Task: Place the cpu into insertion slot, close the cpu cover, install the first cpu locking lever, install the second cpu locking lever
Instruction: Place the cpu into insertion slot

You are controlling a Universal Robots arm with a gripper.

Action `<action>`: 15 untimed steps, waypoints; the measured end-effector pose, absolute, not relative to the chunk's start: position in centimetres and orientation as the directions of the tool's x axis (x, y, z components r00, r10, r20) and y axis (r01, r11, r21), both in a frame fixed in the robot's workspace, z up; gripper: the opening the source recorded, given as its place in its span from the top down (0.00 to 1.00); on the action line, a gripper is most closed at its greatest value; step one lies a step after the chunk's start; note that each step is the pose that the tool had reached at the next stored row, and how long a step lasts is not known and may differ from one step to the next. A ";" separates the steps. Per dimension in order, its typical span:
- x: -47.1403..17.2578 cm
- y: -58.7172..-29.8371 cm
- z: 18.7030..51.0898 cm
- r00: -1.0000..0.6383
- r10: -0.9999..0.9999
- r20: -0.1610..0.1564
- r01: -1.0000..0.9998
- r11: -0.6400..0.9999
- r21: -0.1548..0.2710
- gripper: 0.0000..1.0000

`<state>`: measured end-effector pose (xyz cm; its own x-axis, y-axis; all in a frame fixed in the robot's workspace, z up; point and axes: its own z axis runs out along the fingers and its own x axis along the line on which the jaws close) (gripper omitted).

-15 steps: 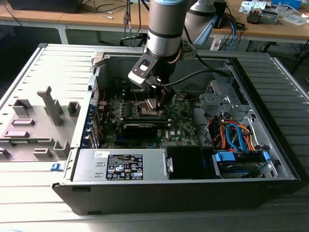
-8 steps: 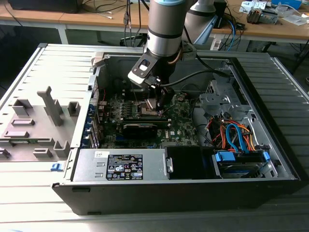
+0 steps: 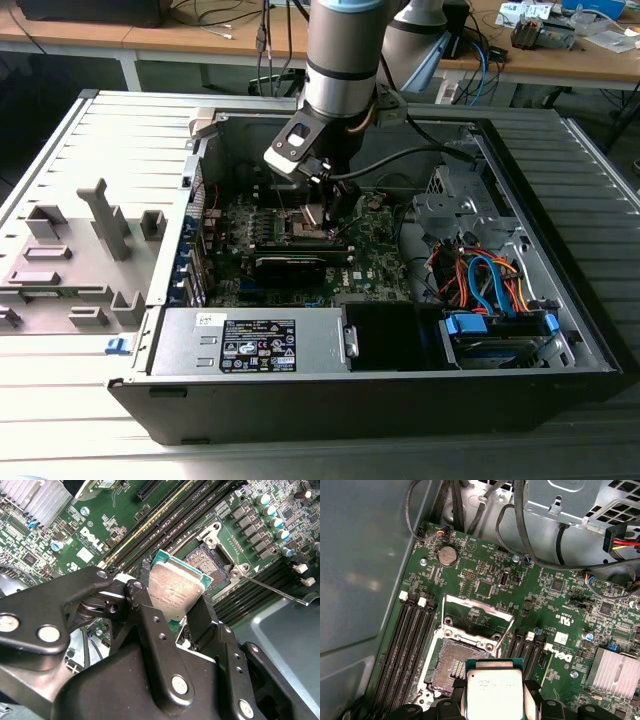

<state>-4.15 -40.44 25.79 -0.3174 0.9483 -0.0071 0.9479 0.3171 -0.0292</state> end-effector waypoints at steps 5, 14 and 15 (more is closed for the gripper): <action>-4.2 -40.4 25.8 -0.309 0.951 -0.007 0.951 0.308 -0.029 0.45; -4.2 -40.4 25.6 -0.274 0.962 -0.007 0.961 0.274 -0.029 0.45; -4.2 -40.4 25.6 -0.273 0.962 -0.007 0.962 0.273 -0.029 0.45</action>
